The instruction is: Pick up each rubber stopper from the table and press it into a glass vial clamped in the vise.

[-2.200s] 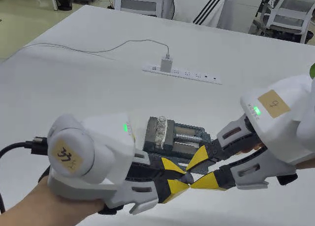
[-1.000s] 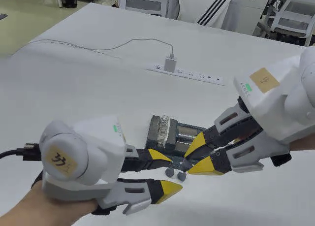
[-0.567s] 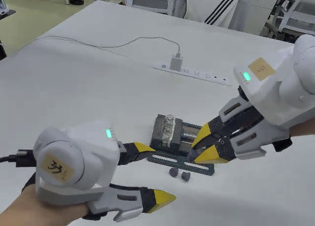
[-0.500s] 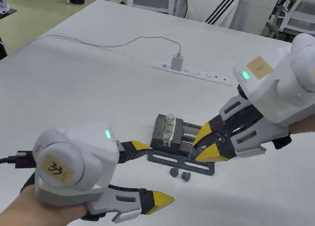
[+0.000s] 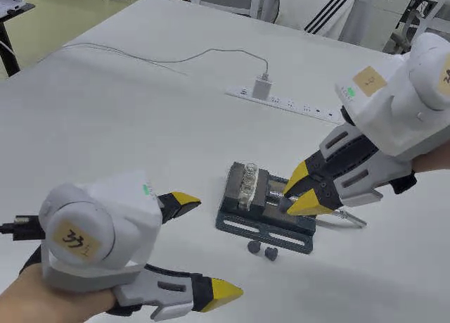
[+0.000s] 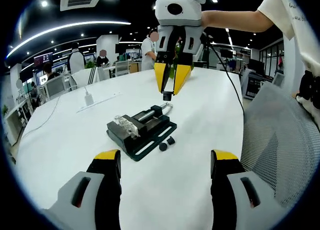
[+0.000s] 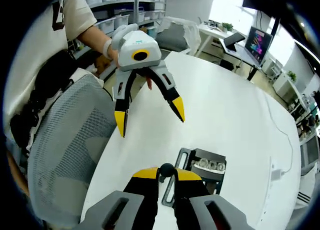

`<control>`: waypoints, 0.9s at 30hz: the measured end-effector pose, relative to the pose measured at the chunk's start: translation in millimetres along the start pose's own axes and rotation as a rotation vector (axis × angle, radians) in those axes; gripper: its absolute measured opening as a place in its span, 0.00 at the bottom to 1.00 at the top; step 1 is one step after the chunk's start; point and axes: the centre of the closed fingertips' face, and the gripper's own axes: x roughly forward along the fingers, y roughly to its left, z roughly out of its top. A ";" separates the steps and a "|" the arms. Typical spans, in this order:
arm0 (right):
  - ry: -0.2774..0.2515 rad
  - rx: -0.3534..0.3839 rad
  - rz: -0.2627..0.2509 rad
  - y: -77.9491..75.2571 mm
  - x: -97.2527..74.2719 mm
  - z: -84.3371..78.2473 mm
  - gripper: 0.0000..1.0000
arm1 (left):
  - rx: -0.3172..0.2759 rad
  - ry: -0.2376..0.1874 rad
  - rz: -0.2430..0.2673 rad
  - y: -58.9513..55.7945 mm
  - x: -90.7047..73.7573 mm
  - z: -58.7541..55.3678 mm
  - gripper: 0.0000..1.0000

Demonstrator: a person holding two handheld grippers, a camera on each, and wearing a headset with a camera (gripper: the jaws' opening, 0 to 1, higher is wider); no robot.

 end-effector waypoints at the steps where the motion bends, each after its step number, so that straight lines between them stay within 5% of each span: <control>1: 0.004 -0.004 -0.001 -1.7 -0.4 0.3 0.07 | 0.000 0.000 0.001 0.7 -0.6 -0.1 0.72; 20: 0.051 -0.024 0.002 -36.4 -1.1 15.5 0.07 | -0.024 -0.007 0.020 5.1 -6.7 -4.2 0.72; 27: 0.075 -0.020 0.016 -41.1 5.7 8.4 0.07 | -0.041 -0.006 0.030 7.2 -9.1 -9.0 0.71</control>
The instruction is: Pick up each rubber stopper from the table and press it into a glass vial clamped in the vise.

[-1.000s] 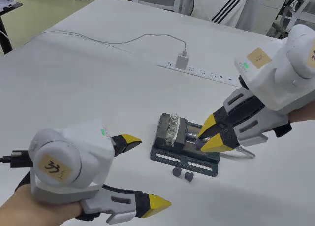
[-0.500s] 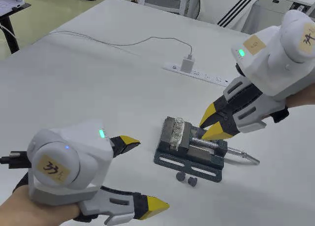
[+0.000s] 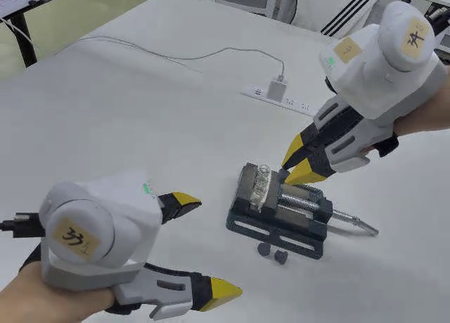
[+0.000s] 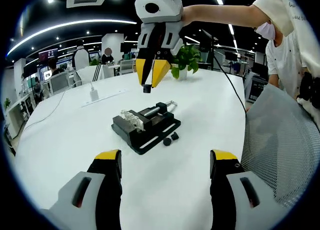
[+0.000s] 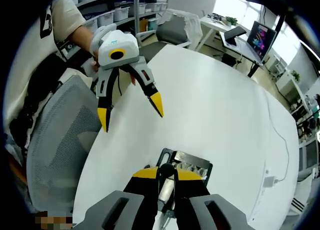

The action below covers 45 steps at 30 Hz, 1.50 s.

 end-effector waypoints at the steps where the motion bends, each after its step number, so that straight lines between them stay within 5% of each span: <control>1: 0.003 0.000 0.000 0.0 0.2 -0.7 0.07 | -0.004 0.000 0.002 0.6 -0.2 -0.6 0.71; 30: -0.003 0.031 -0.007 -14.8 2.1 -10.1 0.07 | -0.027 0.010 -0.004 3.1 4.4 -4.9 0.71; 45: 0.082 -0.017 0.003 -43.7 4.4 -7.2 0.07 | -0.048 0.011 0.005 8.7 1.9 -10.0 0.70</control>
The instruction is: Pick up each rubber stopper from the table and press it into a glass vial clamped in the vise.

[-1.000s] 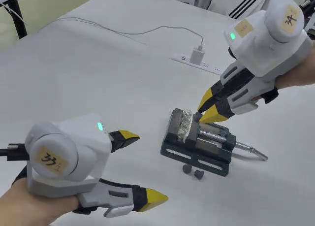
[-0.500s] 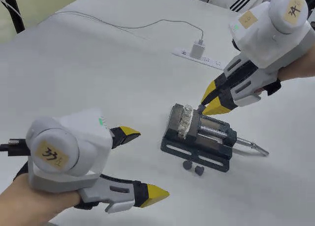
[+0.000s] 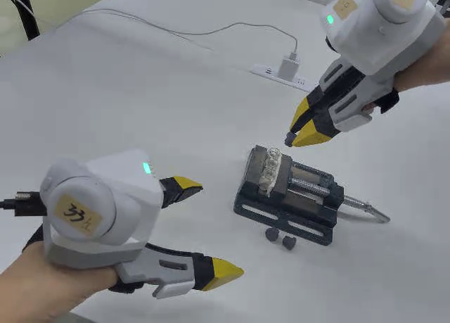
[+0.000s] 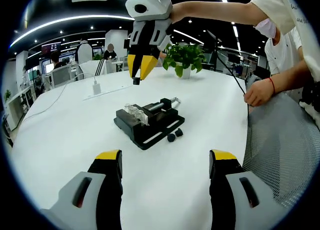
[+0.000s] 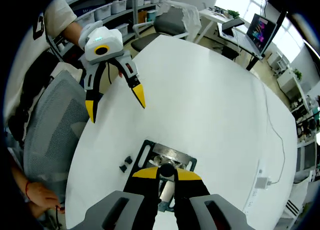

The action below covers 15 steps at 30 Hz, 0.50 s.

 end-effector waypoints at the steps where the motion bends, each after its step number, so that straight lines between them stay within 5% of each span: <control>1: 0.002 0.010 0.009 -1.5 1.9 -0.3 0.07 | -0.003 0.002 0.001 0.3 -0.3 -1.3 0.70; 8: 0.083 -0.021 0.012 -14.7 12.5 -11.1 0.07 | -0.020 0.007 0.006 2.6 -1.3 -5.9 0.69; 15: 0.107 -0.012 0.034 -23.1 23.1 -14.2 0.07 | -0.032 0.009 0.011 4.9 0.0 -8.3 0.69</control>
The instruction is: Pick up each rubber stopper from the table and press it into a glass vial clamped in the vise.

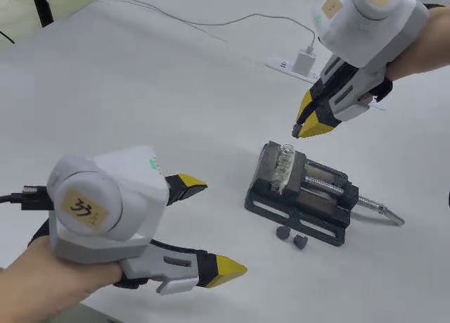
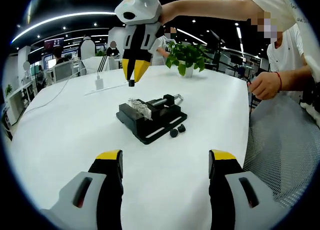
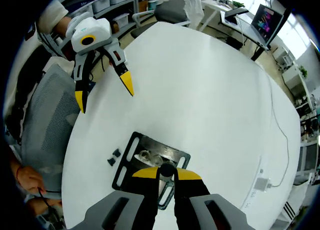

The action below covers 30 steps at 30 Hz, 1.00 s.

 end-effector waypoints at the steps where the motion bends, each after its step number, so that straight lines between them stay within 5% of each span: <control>1: 0.005 -0.004 -0.001 -0.6 2.7 -1.1 0.07 | -0.003 0.000 0.002 0.8 0.2 -0.5 0.69; 15: 0.053 0.036 0.014 -4.6 22.5 -14.9 0.06 | -0.034 0.010 -0.001 1.9 3.2 -8.3 0.68; 30: 0.052 0.051 0.024 -2.9 28.6 -11.3 0.06 | -0.050 0.014 0.000 2.2 2.3 -13.5 0.68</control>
